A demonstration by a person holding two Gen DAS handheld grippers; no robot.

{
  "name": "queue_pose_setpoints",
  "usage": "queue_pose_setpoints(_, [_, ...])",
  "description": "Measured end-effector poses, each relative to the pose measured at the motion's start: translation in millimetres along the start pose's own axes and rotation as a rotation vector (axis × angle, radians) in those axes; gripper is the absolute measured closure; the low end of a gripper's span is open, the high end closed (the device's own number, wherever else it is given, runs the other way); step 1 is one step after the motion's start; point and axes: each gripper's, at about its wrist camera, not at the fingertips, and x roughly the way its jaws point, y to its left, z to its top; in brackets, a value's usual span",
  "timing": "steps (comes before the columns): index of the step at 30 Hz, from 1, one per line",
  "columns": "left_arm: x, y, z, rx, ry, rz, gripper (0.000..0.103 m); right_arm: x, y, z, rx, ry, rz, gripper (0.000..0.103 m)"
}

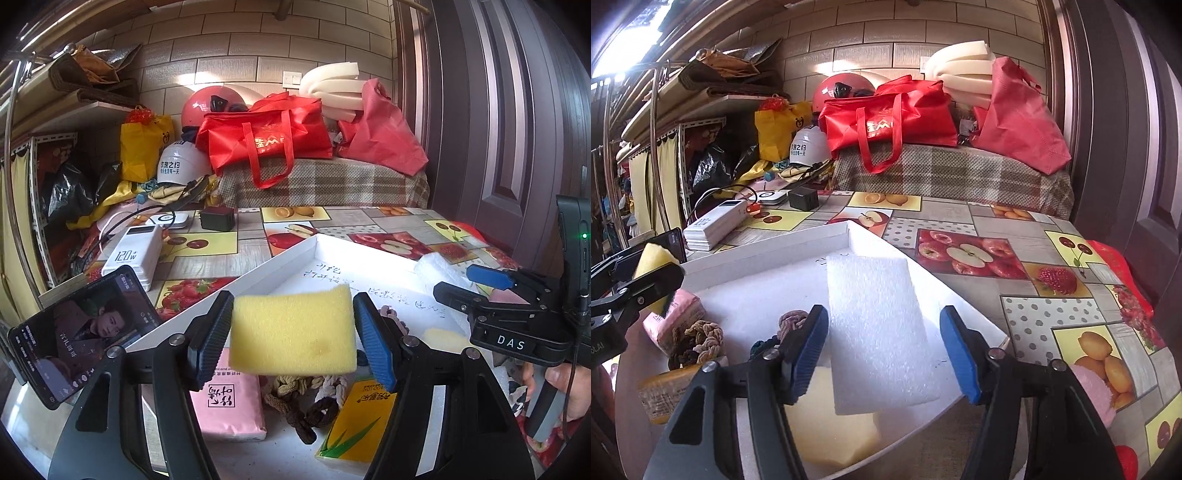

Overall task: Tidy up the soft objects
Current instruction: 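Open the left gripper to drop the sponge while the right releases the foam strip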

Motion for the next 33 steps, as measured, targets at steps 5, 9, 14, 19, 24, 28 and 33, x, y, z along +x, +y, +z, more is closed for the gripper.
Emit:
queue_pose_setpoints(5, [-5, 0, -1, 0.002, -0.029, 0.019, 0.000, -4, 4, -1, -0.021, -0.015, -0.014, 0.009])
queue_pose_setpoints(9, [-7, -1, -1, 0.009, -0.037, 0.021, 0.000, -7, 1, -1, -0.009, -0.035, -0.012, 0.000])
queue_pose_setpoints(14, [-7, 0, -1, 0.006, -0.044, 0.021, 0.000, -7, -5, 0, 0.017, -0.040, -0.020, 0.000])
queue_pose_setpoints(19, [-8, 1, 0, 0.000, -0.047, 0.019, 0.000, -12, -2, -1, 0.008, -0.068, -0.026, 0.000])
queue_pose_setpoints(24, [-13, 3, 1, -0.010, -0.064, 0.018, 0.000, -21, -6, -2, 0.028, -0.109, -0.026, 0.000])
queue_pose_setpoints(28, [-18, -1, 1, 0.008, -0.092, 0.023, 0.000, -33, -6, -9, 0.035, -0.101, -0.012, 0.000])
queue_pose_setpoints(33, [-22, -6, 0, 0.025, -0.106, 0.021, 0.000, -69, -2, -28, -0.012, -0.115, 0.030, 0.000])
